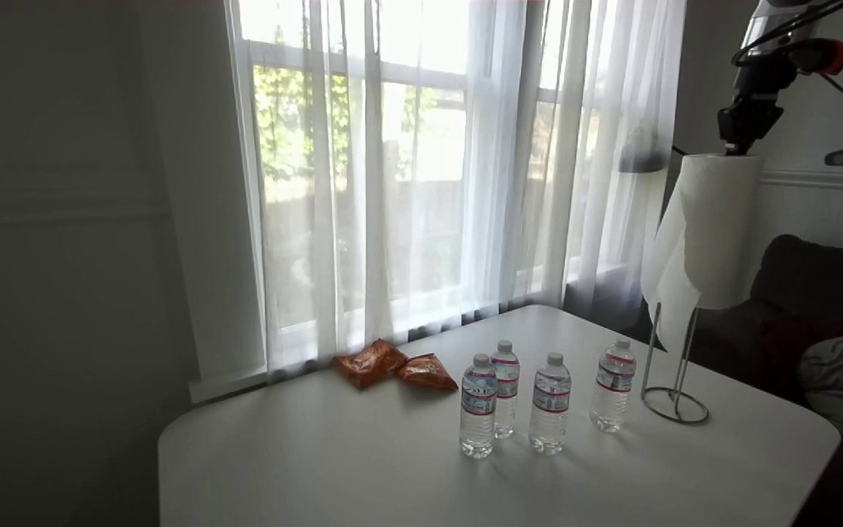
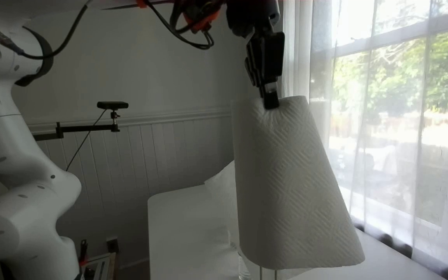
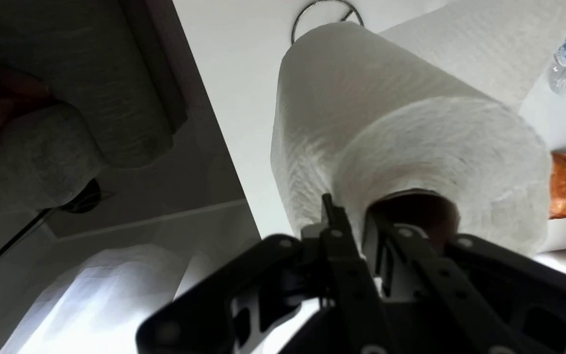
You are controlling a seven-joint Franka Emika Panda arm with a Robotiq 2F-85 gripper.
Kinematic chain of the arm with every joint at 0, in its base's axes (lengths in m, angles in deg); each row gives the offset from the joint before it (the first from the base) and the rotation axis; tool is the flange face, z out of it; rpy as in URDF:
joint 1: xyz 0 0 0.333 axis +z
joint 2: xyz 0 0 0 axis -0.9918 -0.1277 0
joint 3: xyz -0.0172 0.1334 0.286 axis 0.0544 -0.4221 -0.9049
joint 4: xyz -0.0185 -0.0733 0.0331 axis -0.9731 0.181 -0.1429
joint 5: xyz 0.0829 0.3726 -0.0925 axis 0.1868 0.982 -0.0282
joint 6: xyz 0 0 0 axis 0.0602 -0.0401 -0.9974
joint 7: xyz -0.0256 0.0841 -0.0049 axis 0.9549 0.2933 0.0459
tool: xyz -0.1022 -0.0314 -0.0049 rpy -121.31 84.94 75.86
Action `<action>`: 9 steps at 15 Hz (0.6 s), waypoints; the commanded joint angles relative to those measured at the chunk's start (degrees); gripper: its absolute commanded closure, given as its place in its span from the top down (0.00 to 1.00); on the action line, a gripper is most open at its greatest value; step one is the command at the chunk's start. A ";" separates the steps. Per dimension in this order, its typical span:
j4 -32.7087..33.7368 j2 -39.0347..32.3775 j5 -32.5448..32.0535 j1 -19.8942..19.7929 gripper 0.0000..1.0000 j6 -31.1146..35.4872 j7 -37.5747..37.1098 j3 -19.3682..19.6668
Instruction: Remove the paper towel roll from the holder
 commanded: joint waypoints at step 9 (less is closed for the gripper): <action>11.34 -2.53 0.41 2.10 0.03 -7.99 1.33 -0.17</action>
